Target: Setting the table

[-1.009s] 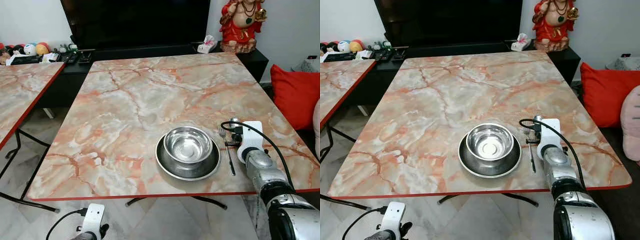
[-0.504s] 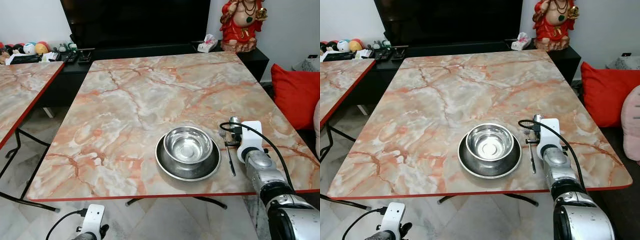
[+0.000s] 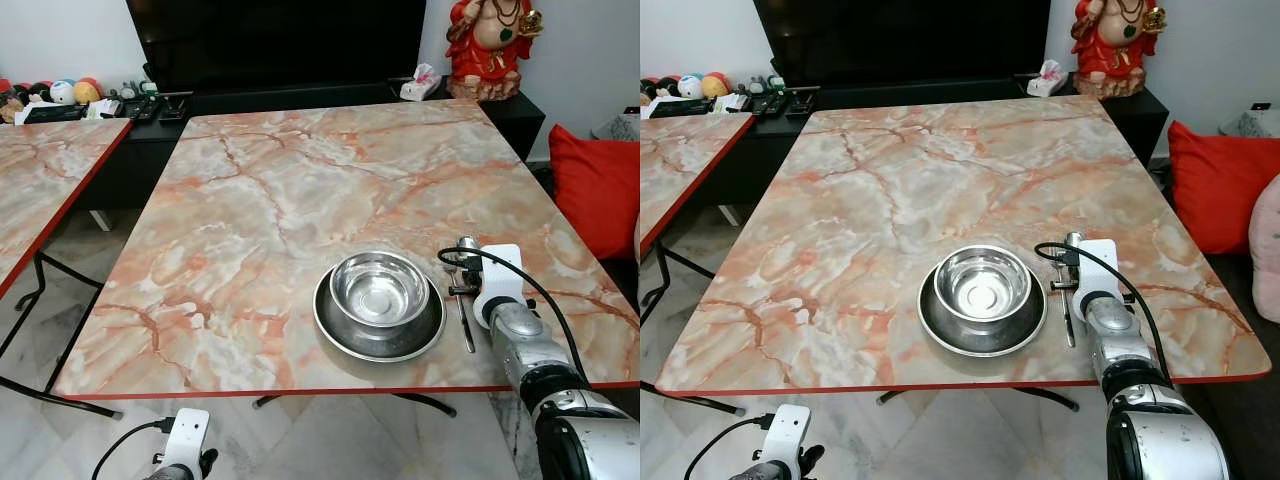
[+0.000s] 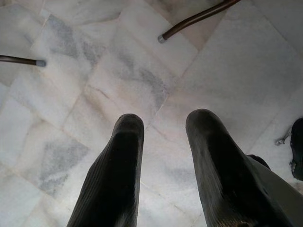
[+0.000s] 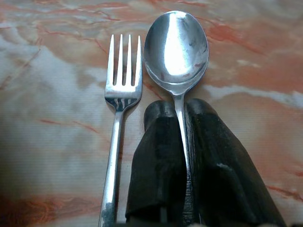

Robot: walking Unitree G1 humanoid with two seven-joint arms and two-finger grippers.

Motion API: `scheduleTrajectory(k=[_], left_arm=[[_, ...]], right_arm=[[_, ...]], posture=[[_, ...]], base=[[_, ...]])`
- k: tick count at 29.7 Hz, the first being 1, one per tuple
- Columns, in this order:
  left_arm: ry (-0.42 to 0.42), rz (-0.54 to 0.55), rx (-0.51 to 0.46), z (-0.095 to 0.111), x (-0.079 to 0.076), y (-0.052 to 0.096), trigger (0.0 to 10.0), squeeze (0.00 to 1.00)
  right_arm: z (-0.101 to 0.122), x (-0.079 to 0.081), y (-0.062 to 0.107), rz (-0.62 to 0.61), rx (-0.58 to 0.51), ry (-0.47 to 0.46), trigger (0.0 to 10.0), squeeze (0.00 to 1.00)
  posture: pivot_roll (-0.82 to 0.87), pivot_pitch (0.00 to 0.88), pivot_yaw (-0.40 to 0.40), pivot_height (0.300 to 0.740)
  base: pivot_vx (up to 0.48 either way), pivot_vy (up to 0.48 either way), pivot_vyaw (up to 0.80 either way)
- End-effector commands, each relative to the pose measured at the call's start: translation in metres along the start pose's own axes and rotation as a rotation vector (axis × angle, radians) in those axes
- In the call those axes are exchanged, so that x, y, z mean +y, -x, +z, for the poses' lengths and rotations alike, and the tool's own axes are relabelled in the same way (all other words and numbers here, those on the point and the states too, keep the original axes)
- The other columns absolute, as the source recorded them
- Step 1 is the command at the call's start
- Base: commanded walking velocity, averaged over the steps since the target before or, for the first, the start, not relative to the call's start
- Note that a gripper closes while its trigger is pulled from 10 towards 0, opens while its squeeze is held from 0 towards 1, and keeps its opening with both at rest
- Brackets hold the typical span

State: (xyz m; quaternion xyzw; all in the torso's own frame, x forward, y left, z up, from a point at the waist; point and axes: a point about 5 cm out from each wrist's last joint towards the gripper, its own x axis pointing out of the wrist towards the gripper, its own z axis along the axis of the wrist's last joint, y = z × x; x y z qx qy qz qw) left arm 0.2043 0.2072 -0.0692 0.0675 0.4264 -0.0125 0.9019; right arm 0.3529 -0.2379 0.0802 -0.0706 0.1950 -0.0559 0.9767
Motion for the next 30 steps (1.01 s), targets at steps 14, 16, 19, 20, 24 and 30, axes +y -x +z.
scheduleTrajectory(k=[14,16,19,20,24,30], left_arm=[[-0.006,0.001,0.028,-0.0077,0.0021,0.0016,10.0,0.0],[-0.007,0.001,0.028,-0.0074,0.0023,0.0015,10.0,0.0],[-0.008,0.002,0.028,-0.0071,0.0024,0.0015,10.0,0.0],[-0.009,0.001,0.027,-0.0068,0.0023,0.0014,10.0,0.0],[-0.009,0.002,0.026,-0.0061,0.0023,0.0012,10.0,0.0],[-0.011,0.0,0.024,-0.0052,0.0014,0.0009,10.0,0.0]], right_arm=[[-0.0058,0.0004,0.0009,-0.003,0.015,0.017,10.0,0.0],[-0.006,0.0005,0.0009,-0.005,0.016,0.015,10.0,0.0],[-0.0062,0.0005,0.0009,-0.006,0.016,0.012,10.0,0.0],[-0.0065,0.0003,0.001,-0.009,0.016,0.008,10.0,0.0],[-0.0079,0.001,0.0012,-0.008,0.02,0.006,10.0,0.0],[-0.0094,0.0016,0.0014,-0.007,0.025,0.003,10.0,0.0]], posture=[[0.01,0.015,0.062,0.74],[0.01,0.016,0.062,0.74],[0.01,0.017,0.063,0.74],[0.01,0.017,0.062,0.74],[0.01,0.018,0.063,0.74],[0.01,0.018,0.065,0.74]], base=[[0.0,0.0,0.0],[0.0,0.0,0.0],[0.0,0.0,0.0],[0.0,0.0,0.0],[0.0,0.0,0.0],[0.0,0.0,0.0]])
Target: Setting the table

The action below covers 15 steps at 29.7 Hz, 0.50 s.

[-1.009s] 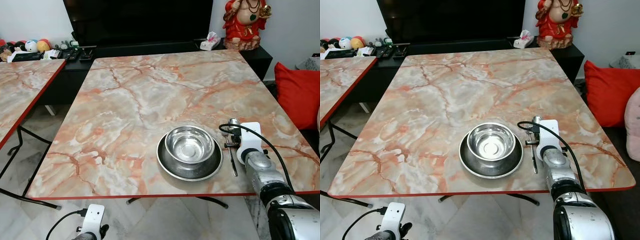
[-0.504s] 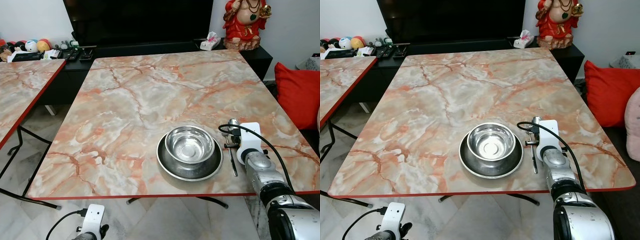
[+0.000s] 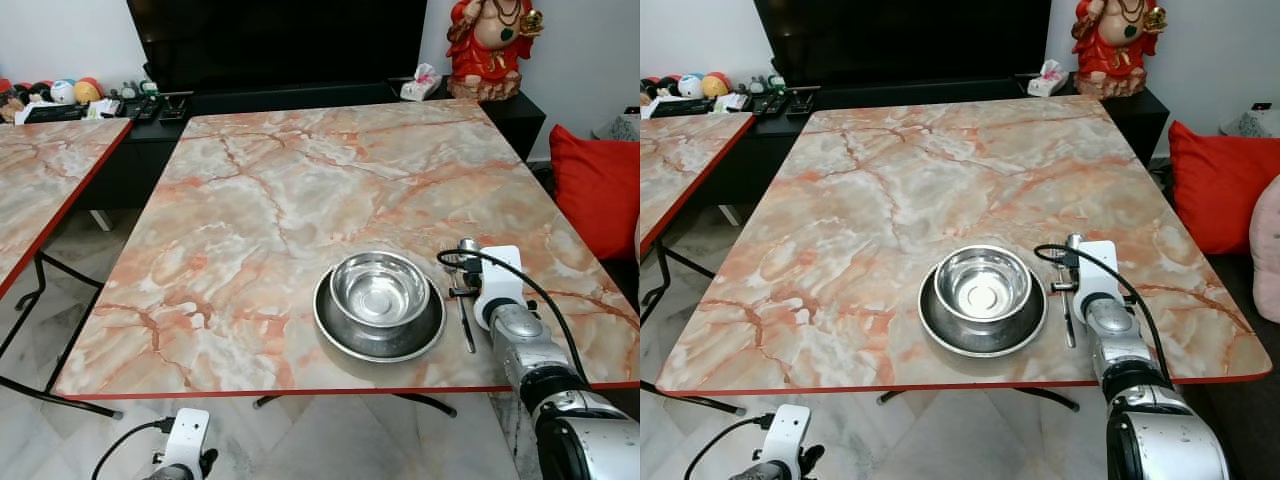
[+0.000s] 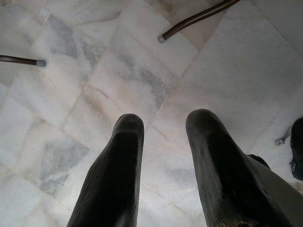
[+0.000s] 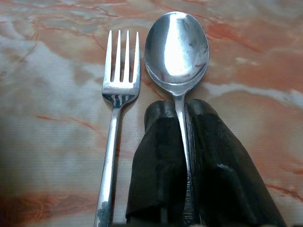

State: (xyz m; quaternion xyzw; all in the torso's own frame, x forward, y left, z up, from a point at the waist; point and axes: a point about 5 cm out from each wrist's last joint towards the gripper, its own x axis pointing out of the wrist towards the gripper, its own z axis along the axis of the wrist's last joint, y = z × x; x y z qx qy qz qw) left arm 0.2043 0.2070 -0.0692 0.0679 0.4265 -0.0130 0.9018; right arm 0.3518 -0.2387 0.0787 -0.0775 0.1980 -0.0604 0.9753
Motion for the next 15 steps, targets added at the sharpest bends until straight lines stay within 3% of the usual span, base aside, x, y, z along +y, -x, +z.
scheduleTrajectory(k=[1,15], left_arm=[[-0.01,0.001,0.024,-0.0052,0.0015,0.0009,10.0,0.0],[-0.009,0.003,0.02,-0.0046,0.0031,0.001,10.0,0.0]], right_arm=[[-0.0075,0.0024,0.0011,0.004,0.019,-0.009,10.0,0.0],[-0.013,0.0043,0.0021,0.007,0.031,-0.015,10.0,0.0]], posture=[[0.01,0.018,0.065,0.74],[0.01,0.018,0.066,0.74]], base=[[0.0,0.0,0.0],[0.0,0.0,0.0]])
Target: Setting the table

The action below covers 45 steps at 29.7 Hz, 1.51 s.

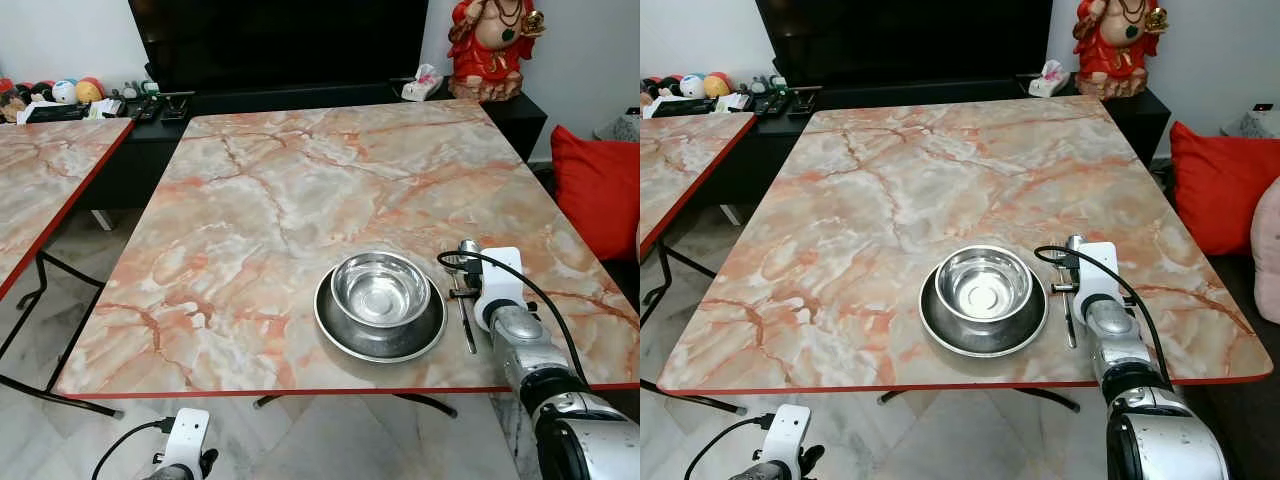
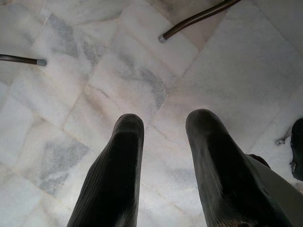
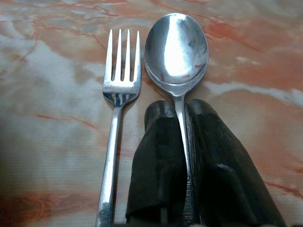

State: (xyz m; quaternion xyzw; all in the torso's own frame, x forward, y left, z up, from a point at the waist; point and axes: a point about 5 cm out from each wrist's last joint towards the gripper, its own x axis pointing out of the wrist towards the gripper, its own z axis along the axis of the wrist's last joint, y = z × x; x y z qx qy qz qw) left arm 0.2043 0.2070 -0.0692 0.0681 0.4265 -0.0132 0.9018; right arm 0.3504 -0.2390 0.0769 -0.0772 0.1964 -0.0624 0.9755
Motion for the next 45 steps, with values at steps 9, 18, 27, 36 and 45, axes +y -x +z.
scheduleTrajectory(k=[9,18,27,36,45], left_arm=[[-0.008,0.003,0.019,-0.0049,0.0037,0.0012,10.0,0.0],[-0.009,0.005,0.018,-0.0044,0.0046,0.0012,10.0,0.0],[-0.009,0.004,0.015,-0.0027,0.0036,0.0007,10.0,0.0],[-0.013,0.003,0.018,-0.0033,0.0031,0.0008,10.0,0.0],[-0.012,0.003,0.019,-0.0032,0.0026,0.0006,10.0,0.0]], right_arm=[[-0.009,0.0039,0.0013,0.012,0.028,-0.015,10.0,0.01],[-0.008,0.0028,0.0011,0.008,0.026,-0.015,10.0,0.0],[-0.0083,0.0024,0.0011,0.009,0.029,-0.015,10.0,0.05],[-0.0092,0.0032,0.0012,0.012,0.034,-0.014,10.0,0.18],[-0.0088,0.0036,0.0011,0.01,0.032,-0.016,10.0,0.18]], posture=[[0.01,0.018,0.064,0.74],[0.01,0.017,0.065,0.74],[0.01,0.016,0.065,0.74],[0.01,0.017,0.067,0.74],[0.01,0.013,0.067,0.74]], base=[[0.0,0.0,0.0],[0.0,0.0,0.0],[0.0,0.0,0.0],[0.0,0.0,0.0],[0.0,0.0,0.0]])
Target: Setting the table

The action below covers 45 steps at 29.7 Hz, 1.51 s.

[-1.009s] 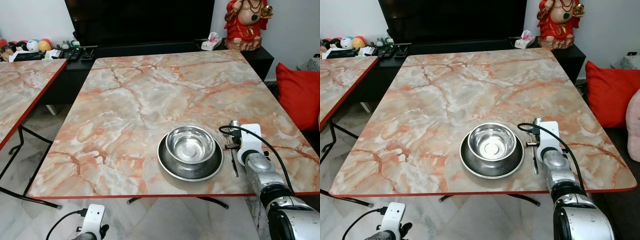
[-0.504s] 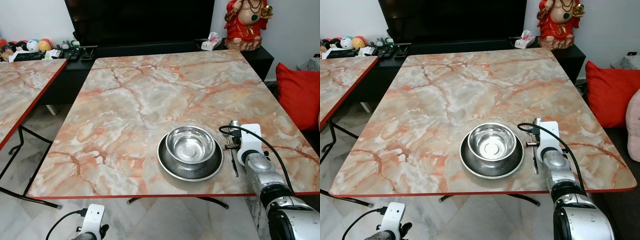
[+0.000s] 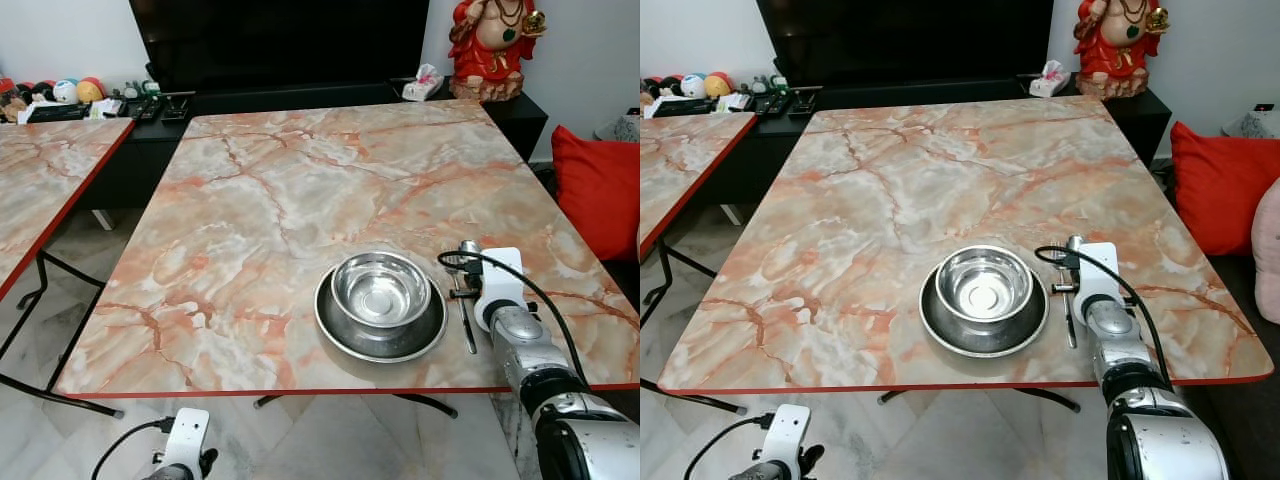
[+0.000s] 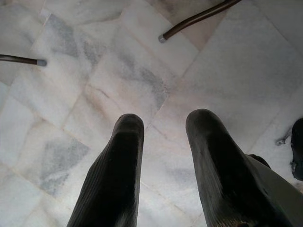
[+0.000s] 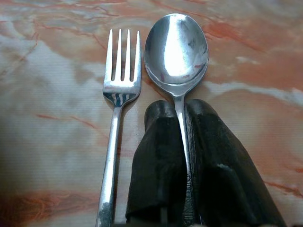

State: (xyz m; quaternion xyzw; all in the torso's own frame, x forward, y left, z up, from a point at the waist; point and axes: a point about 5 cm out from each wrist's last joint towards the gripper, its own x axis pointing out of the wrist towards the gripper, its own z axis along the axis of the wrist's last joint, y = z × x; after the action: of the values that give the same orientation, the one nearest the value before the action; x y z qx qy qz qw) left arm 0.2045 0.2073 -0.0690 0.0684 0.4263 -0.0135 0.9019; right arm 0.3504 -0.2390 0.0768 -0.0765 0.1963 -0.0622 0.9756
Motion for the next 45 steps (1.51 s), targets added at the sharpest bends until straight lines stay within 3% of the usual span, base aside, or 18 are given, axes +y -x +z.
scheduleTrajectory(k=[1,7,8,15,16,17,22,24,26,27,28,29,45], left_arm=[[-0.01,0.003,0.02,-0.0035,0.0021,0.0006,10.0,0.0],[-0.009,0.004,0.02,-0.0033,0.0022,0.0006,10.0,0.0],[-0.01,0.004,0.02,-0.0032,0.0023,0.0006,10.0,0.0],[-0.01,0.005,0.018,-0.0027,0.0032,0.0006,10.0,0.0],[-0.01,0.005,0.018,-0.0027,0.0032,0.0006,10.0,0.0],[-0.01,0.005,0.017,-0.0025,0.0032,0.0005,10.0,0.0],[-0.012,0.004,0.018,-0.0026,0.0028,0.0005,10.0,0.0],[-0.011,0.003,0.018,-0.0027,0.0028,0.0005,10.0,0.0],[-0.011,0.003,0.018,-0.0026,0.0028,0.0005,10.0,0.0],[-0.01,0.003,0.018,-0.0025,0.003,0.0005,10.0,0.0],[-0.01,0.004,0.017,-0.0024,0.0032,0.0005,10.0,0.0],[-0.01,0.004,0.017,-0.0024,0.0033,0.0006,10.0,0.0],[-0.011,0.003,0.019,-0.0025,0.0027,0.0005,10.0,0.0]], right_arm=[[-0.0088,0.0037,0.0011,0.009,0.033,-0.014,10.0,0.19],[-0.0088,0.004,0.0011,0.009,0.033,-0.014,10.0,0.24],[-0.0088,0.004,0.0011,0.009,0.033,-0.013,10.0,0.29],[-0.0093,0.0042,0.0011,0.01,0.034,-0.015,10.0,0.3],[-0.0093,0.0043,0.0012,0.011,0.034,-0.015,10.0,0.47],[-0.0095,0.0043,0.0012,0.01,0.034,-0.013,10.0,0.54],[-0.0099,0.0042,0.0013,0.009,0.035,-0.012,10.0,0.6],[-0.0105,0.005,0.0013,0.013,0.037,-0.011,10.0,0.98],[-0.0106,0.0051,0.0014,0.013,0.038,-0.011,10.0,0.98],[-0.011,0.0052,0.0014,0.009,0.04,-0.002,10.0,0.93],[-0.0111,0.0055,0.0014,0.008,0.04,-0.002,10.0,0.34],[-0.0111,0.0056,0.0014,0.008,0.04,-0.003,10.0,0.0],[-0.0034,0.0053,0.0007,-0.012,-0.008,-0.012,10.0,0.0]], posture=[[0.01,0.012,0.066,0.74],[0.01,0.011,0.066,0.74],[0.01,0.011,0.067,0.74],[0.01,0.011,0.068,0.74],[0.01,0.011,0.067,0.74],[0.01,0.011,0.067,0.74],[0.01,0.011,0.068,0.74],[0.01,0.011,0.067,0.74],[0.01,0.011,0.067,0.74],[0.01,0.011,0.067,0.74],[0.01,0.011,0.067,0.74],[0.01,0.011,0.068,0.74],[0.01,0.009,0.069,0.74]], base=[[0.0,0.0,0.0],[0.0,0.0,0.0],[0.0,0.0,0.0],[0.0,0.0,0.0],[0.0,0.0,0.0],[0.0,0.0,0.0],[0.0,0.0,0.0],[0.0,0.0,0.0],[0.0,0.0,0.0],[0.0,0.0,0.0],[0.0,0.0,0.0],[0.0,0.0,0.0],[0.0,0.0,0.0]])
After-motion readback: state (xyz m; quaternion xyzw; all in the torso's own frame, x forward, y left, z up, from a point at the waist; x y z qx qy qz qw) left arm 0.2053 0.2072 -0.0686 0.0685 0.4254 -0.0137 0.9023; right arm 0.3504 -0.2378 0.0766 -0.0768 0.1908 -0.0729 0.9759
